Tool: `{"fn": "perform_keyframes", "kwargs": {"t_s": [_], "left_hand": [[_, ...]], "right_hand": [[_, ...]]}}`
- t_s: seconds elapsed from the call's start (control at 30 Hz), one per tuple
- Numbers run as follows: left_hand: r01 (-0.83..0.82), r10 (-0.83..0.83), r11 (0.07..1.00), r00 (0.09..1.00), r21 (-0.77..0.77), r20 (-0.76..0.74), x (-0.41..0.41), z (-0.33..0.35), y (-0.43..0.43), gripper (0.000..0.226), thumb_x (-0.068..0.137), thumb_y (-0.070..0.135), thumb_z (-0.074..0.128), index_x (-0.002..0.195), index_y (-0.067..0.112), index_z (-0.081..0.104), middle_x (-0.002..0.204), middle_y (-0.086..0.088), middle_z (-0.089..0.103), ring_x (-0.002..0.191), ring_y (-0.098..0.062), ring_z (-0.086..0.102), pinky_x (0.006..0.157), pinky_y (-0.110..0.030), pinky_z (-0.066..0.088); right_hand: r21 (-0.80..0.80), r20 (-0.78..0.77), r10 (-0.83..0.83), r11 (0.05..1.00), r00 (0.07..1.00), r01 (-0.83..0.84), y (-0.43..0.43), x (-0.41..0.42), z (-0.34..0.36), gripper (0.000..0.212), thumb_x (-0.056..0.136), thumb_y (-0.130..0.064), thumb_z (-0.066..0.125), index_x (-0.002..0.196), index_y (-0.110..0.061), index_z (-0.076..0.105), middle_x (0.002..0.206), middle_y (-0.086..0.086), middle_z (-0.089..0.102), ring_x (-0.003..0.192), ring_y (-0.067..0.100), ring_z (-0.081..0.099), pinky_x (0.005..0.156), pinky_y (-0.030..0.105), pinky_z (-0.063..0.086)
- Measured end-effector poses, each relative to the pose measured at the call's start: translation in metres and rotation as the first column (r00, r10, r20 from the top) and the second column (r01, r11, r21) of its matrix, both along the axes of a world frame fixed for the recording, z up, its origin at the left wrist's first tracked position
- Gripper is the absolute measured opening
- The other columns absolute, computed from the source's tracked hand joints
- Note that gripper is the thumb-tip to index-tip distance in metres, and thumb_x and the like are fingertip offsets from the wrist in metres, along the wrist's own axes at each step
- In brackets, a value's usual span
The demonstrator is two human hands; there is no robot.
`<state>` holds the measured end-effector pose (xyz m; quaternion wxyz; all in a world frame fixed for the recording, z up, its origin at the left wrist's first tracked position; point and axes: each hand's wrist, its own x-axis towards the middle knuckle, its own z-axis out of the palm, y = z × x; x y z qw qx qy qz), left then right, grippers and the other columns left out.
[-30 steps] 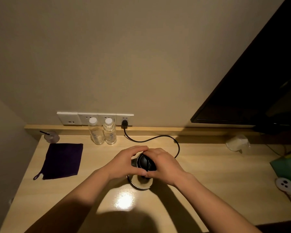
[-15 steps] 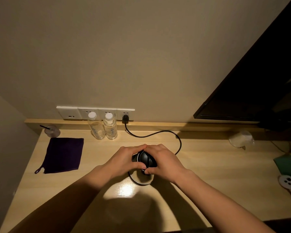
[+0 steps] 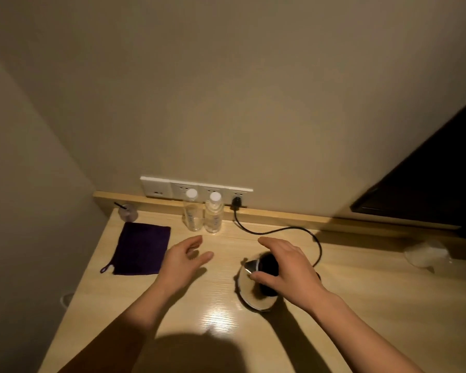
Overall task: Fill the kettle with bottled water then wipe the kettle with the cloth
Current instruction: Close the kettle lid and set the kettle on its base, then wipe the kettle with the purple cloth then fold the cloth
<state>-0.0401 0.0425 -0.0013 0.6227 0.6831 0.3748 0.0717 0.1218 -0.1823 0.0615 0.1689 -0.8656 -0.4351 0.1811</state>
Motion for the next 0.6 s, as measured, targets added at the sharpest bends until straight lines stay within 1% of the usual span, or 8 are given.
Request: {"fn": "perform_keyframes", "kwargs": {"t_s": [0.07,0.17,0.23,0.3,0.37,0.4,0.5,0.6], "left_hand": [[-0.157,0.168,0.980,0.982,0.120,-0.089,-0.026,-0.009,0.034,0.047,0.088,0.013,0.080,0.131,0.003,0.064,0.123,-0.011,0.069,0.112,-0.022,0.064,0.074,-0.010,0.054],[-0.265,0.327,0.927,0.919,0.266,-0.223,-0.060,-0.031,0.087,0.038,0.090,0.022,0.078,0.121,0.002,0.068,0.113,-0.014,0.074,0.108,-0.029,0.068,0.093,-0.039,0.055],[-0.296,0.382,0.907,0.878,0.300,-0.289,-0.077,-0.044,0.117,0.035,0.091,0.027,0.076,0.117,0.004,0.069,0.110,-0.012,0.074,0.105,-0.030,0.067,0.087,-0.040,0.053],[-0.269,0.382,0.904,0.856,0.332,-0.349,-0.085,-0.058,0.143,0.030,0.091,0.028,0.074,0.108,0.004,0.067,0.101,-0.011,0.072,0.098,-0.032,0.067,0.077,-0.037,0.050],[-0.201,0.355,0.908,0.835,0.367,-0.420,-0.086,-0.071,0.164,0.028,0.091,0.029,0.072,0.096,0.003,0.063,0.085,-0.008,0.065,0.091,-0.036,0.067,0.071,-0.039,0.050],[-0.165,0.339,0.911,0.821,0.377,-0.460,-0.085,-0.077,0.172,0.032,0.091,0.031,0.072,0.094,0.001,0.061,0.083,-0.008,0.061,0.089,-0.037,0.066,0.070,-0.041,0.050],[-0.066,0.296,0.926,0.738,0.372,-0.607,-0.082,-0.093,0.189,0.047,0.089,0.042,0.072,0.106,0.000,0.059,0.102,-0.017,0.061,0.099,-0.036,0.063,0.075,-0.043,0.052],[-0.069,0.306,0.921,0.737,0.384,-0.602,-0.077,-0.108,0.192,0.050,0.088,0.036,0.074,0.114,-0.001,0.054,0.113,-0.022,0.058,0.107,-0.040,0.060,0.082,-0.045,0.053]], "right_hand": [[0.050,-0.067,0.026,0.998,0.997,-0.023,0.032,-0.013,0.001,0.070,0.092,-0.065,0.067,0.153,-0.039,0.046,0.154,-0.016,0.053,0.142,0.005,0.046,0.116,0.028,0.037],[0.143,-0.251,0.014,0.989,0.968,0.022,0.094,-0.041,-0.010,0.056,0.095,-0.057,0.067,0.145,-0.033,0.055,0.138,-0.016,0.062,0.124,0.001,0.057,0.100,0.020,0.047],[0.153,-0.375,-0.040,0.983,0.926,0.104,0.140,-0.062,-0.029,0.044,0.097,-0.044,0.071,0.136,-0.025,0.063,0.124,-0.010,0.068,0.109,0.005,0.065,0.090,0.024,0.054],[0.084,-0.502,-0.152,0.971,0.851,0.223,0.183,-0.078,-0.053,0.031,0.098,-0.032,0.072,0.124,-0.015,0.067,0.111,0.001,0.073,0.101,0.017,0.071,0.090,0.036,0.057],[-0.030,-0.623,-0.296,0.934,0.724,0.356,0.220,-0.089,-0.080,0.015,0.098,-0.022,0.072,0.103,-0.010,0.065,0.102,0.017,0.075,0.096,0.031,0.072,0.087,0.039,0.054],[-0.092,-0.663,-0.367,0.905,0.653,0.415,0.236,-0.093,-0.093,0.015,0.097,-0.019,0.072,0.090,-0.010,0.061,0.095,0.020,0.072,0.088,0.035,0.068,0.081,0.038,0.050],[-0.255,-0.660,-0.546,0.809,0.516,0.530,0.274,-0.097,-0.131,0.042,0.096,-0.017,0.072,0.064,-0.013,0.045,0.073,0.016,0.054,0.067,0.027,0.049,0.071,0.036,0.040],[-0.354,-0.600,-0.668,0.714,0.439,0.604,0.297,-0.100,-0.155,0.031,0.092,-0.022,0.077,0.076,-0.006,0.057,0.071,0.009,0.059,0.069,0.028,0.059,0.068,0.034,0.045]]}}
